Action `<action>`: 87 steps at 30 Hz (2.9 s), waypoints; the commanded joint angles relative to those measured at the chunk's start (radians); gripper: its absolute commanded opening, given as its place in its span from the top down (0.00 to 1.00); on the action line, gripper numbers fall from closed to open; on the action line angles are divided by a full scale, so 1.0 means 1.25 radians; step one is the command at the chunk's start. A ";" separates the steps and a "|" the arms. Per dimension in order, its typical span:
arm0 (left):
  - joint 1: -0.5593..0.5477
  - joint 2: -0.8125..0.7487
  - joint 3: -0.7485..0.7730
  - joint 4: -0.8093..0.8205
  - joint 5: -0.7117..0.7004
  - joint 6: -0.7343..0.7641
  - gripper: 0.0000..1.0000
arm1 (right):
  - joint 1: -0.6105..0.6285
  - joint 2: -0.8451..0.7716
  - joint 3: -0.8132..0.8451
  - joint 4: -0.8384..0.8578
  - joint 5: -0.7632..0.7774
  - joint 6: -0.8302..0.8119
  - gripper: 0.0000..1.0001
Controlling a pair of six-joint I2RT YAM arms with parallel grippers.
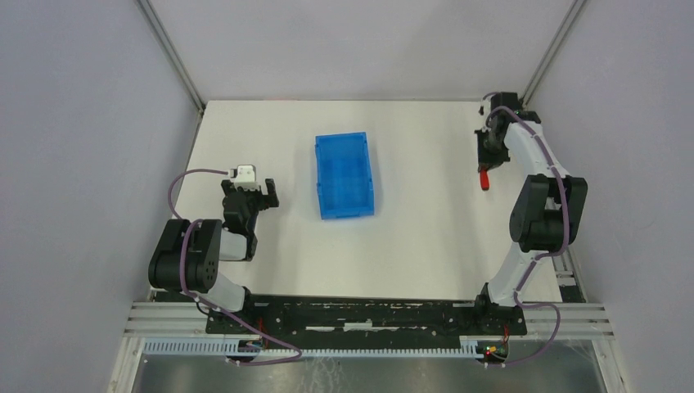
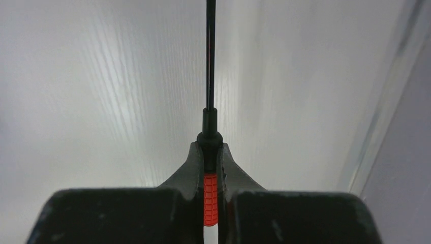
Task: Put the screwdriver in the bin
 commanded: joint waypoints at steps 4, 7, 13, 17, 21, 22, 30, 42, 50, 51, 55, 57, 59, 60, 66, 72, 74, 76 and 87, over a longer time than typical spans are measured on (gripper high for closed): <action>-0.001 -0.009 0.003 0.031 -0.003 -0.026 0.00 | 0.002 -0.069 0.222 -0.196 0.014 0.020 1.00; -0.001 -0.009 0.003 0.031 -0.003 -0.026 0.00 | 0.027 -0.070 0.237 -0.192 0.015 0.056 1.00; -0.001 -0.009 0.003 0.031 -0.004 -0.026 0.00 | 0.318 -0.028 0.357 -0.095 -0.024 0.167 1.00; -0.001 -0.009 0.003 0.031 -0.003 -0.026 0.00 | 0.489 0.092 0.532 -0.053 -0.044 0.211 1.00; -0.001 -0.009 0.003 0.031 -0.003 -0.025 0.00 | 0.570 0.133 0.513 0.032 -0.026 0.240 1.00; -0.001 -0.009 0.003 0.031 -0.003 -0.026 0.00 | 0.583 0.141 0.504 0.043 -0.015 0.243 1.00; -0.001 -0.009 0.003 0.031 -0.002 -0.026 0.00 | 0.658 0.221 0.384 0.133 0.058 0.250 1.00; -0.001 -0.009 0.003 0.031 -0.003 -0.026 0.00 | 0.693 0.353 0.341 0.192 0.117 0.279 0.90; -0.001 -0.009 0.003 0.031 -0.002 -0.026 0.00 | 0.699 0.332 0.337 0.208 0.121 0.286 0.64; -0.001 -0.009 0.003 0.031 -0.002 -0.026 0.00 | 0.701 0.323 0.340 0.209 0.124 0.284 0.64; -0.001 -0.009 0.003 0.031 -0.003 -0.026 0.00 | 0.706 0.259 0.367 0.200 0.144 0.268 0.62; -0.001 -0.009 0.003 0.031 -0.003 -0.026 0.00 | 0.708 0.208 0.371 0.206 0.155 0.252 0.62; 0.000 -0.009 0.003 0.031 -0.003 -0.026 0.00 | 0.706 0.147 0.357 0.227 0.155 0.224 0.57; -0.001 -0.009 0.003 0.031 -0.002 -0.026 0.00 | 0.706 0.111 0.345 0.235 0.151 0.208 0.53; -0.001 -0.009 0.003 0.031 -0.003 -0.025 0.00 | 0.689 -0.124 0.226 0.287 0.241 0.103 0.03; -0.001 -0.009 0.003 0.032 -0.004 -0.025 0.00 | 0.596 -0.367 -0.073 0.390 0.397 0.032 0.02; -0.001 -0.009 0.003 0.031 -0.004 -0.026 0.00 | 0.553 -0.449 -0.192 0.438 0.393 0.028 0.02; -0.001 -0.009 0.003 0.032 -0.004 -0.025 0.00 | 0.518 -0.524 -0.315 0.502 0.398 0.025 0.02; -0.001 -0.009 0.003 0.031 -0.003 -0.026 0.00 | 0.491 -0.762 -0.871 0.772 0.445 0.059 0.02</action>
